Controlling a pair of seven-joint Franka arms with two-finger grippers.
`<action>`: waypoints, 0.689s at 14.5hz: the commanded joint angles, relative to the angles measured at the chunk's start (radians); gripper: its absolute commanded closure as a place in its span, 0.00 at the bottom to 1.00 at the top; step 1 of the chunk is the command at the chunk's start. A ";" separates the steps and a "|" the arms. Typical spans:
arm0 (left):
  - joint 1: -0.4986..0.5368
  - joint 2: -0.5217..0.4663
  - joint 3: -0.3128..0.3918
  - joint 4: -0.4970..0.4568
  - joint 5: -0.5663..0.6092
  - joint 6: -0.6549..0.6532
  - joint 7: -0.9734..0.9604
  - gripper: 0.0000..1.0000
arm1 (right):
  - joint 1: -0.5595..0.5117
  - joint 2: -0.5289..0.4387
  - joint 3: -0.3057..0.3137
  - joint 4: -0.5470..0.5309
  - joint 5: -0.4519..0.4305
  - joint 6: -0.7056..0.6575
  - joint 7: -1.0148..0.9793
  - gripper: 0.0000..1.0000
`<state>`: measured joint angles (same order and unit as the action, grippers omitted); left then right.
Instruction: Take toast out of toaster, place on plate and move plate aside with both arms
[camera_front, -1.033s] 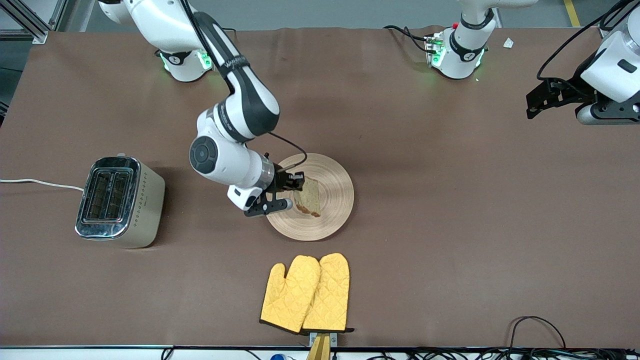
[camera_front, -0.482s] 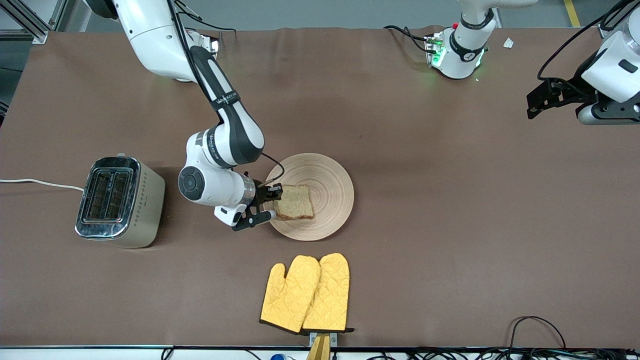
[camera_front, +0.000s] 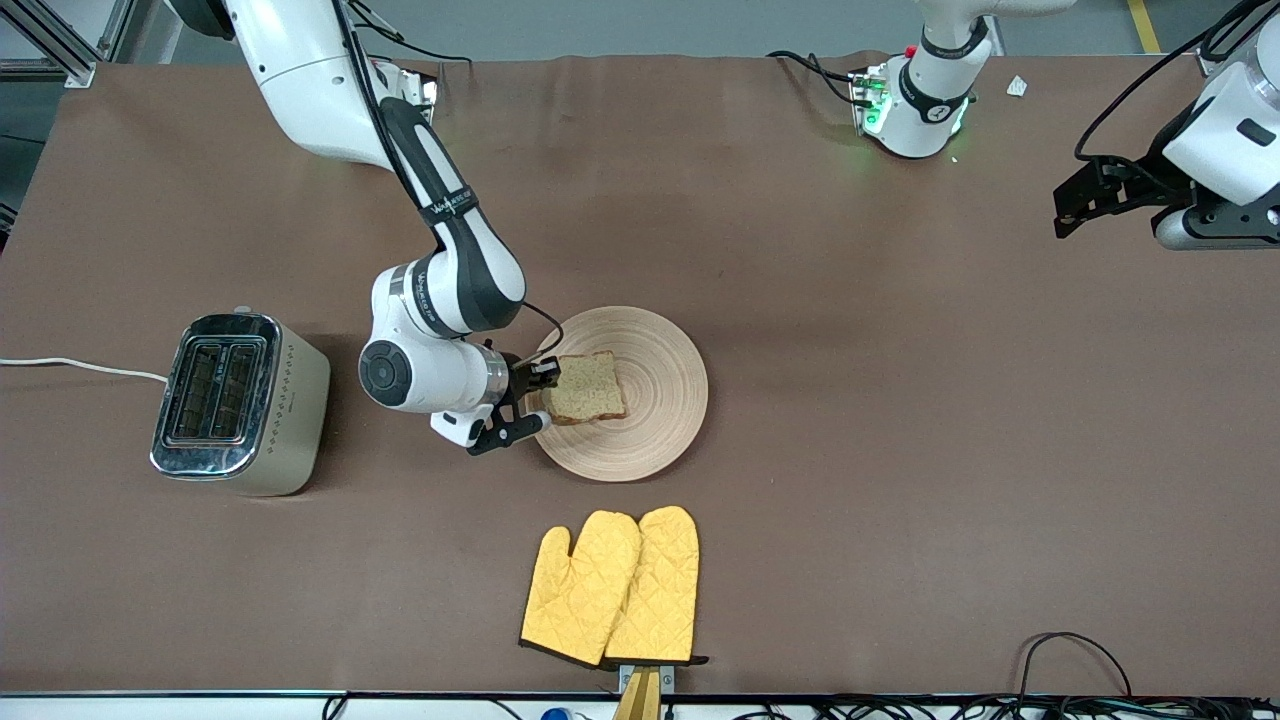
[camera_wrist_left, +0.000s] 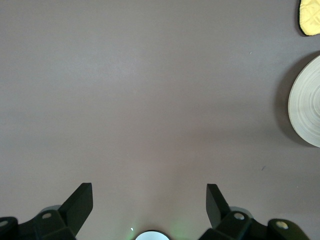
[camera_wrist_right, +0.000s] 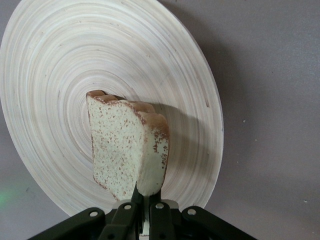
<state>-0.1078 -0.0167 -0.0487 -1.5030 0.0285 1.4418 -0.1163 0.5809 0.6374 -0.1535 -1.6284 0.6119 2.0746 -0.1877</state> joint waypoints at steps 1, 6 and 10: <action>-0.003 0.011 0.001 0.021 0.004 -0.011 0.007 0.00 | -0.018 -0.021 0.005 -0.027 0.015 -0.016 -0.027 0.92; 0.005 0.064 0.064 0.021 -0.024 0.003 0.056 0.00 | -0.019 -0.022 0.002 -0.024 0.012 -0.017 -0.024 0.00; 0.007 0.206 0.084 0.020 -0.183 0.080 0.076 0.00 | -0.058 -0.042 -0.006 -0.022 0.000 -0.025 -0.024 0.00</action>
<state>-0.0980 0.1043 0.0335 -1.5080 -0.0830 1.4846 -0.0517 0.5490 0.6346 -0.1631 -1.6293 0.6112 2.0634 -0.1922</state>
